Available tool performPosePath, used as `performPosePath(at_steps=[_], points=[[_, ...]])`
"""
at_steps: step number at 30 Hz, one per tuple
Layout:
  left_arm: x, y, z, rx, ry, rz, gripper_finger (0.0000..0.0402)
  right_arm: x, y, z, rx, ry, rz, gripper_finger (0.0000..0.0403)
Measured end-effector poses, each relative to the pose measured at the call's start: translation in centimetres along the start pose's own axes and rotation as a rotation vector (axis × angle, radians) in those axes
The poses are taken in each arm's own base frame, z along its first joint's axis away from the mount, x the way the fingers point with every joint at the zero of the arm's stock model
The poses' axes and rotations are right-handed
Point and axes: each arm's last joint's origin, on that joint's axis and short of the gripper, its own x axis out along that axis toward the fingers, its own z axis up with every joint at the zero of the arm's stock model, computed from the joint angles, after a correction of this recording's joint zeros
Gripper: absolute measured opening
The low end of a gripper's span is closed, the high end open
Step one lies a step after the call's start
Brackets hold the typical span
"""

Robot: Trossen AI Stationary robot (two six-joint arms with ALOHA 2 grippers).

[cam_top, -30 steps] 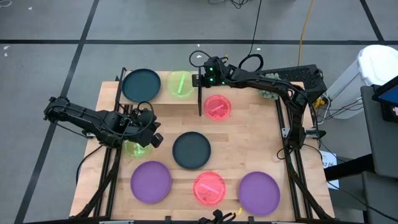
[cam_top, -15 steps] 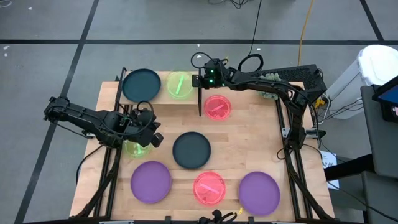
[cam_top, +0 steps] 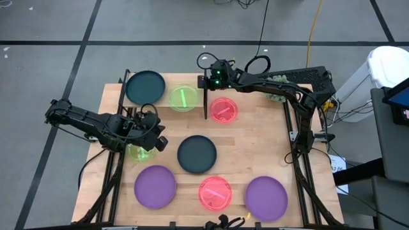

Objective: Place and stack plates onto a shelf
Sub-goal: Put the right green plate on the shelf

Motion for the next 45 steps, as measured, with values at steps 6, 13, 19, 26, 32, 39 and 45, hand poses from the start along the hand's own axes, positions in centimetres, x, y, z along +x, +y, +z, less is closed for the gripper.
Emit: performPosePath(at_steps=[6, 13, 19, 26, 32, 39, 45], points=[[0.1, 0.2, 0.2, 0.041, -0.046, 0.045, 0.0003, -2.0, 1.1, 0.7, -0.089, -0.031, 0.036, 0.0043], [1.8, 1.2, 1.3, 0.18, -0.063, 0.115, 0.0003, -6.7, 3.2, 1.5, -0.266, -0.064, 0.066, 0.0043], [5.1, 1.4, 1.0, 0.377, -0.099, 0.073, 0.0003, -10.6, 4.3, 1.8, -0.41, -0.079, 0.07, 0.0043], [8.0, 1.6, 0.7, 0.474, -0.2, -0.006, 0.0003, -13.5, 4.6, 1.5, -0.493, -0.06, 0.05, 0.0043], [9.8, 3.4, 0.2, 0.493, -0.172, 0.054, 0.0003, -14.7, 3.9, 0.8, -0.498, -0.058, 0.048, 0.0043], [10.9, 4.7, 0.1, 0.535, -0.151, 0.083, 0.0003, -15.2, 2.5, -0.4, -0.482, -0.029, 0.025, 0.0043], [11.3, 5.3, 1.1, 0.491, -0.187, 0.068, 0.0003, -15.5, 1.7, -1.2, -0.465, -0.017, 0.016, 0.0043]])
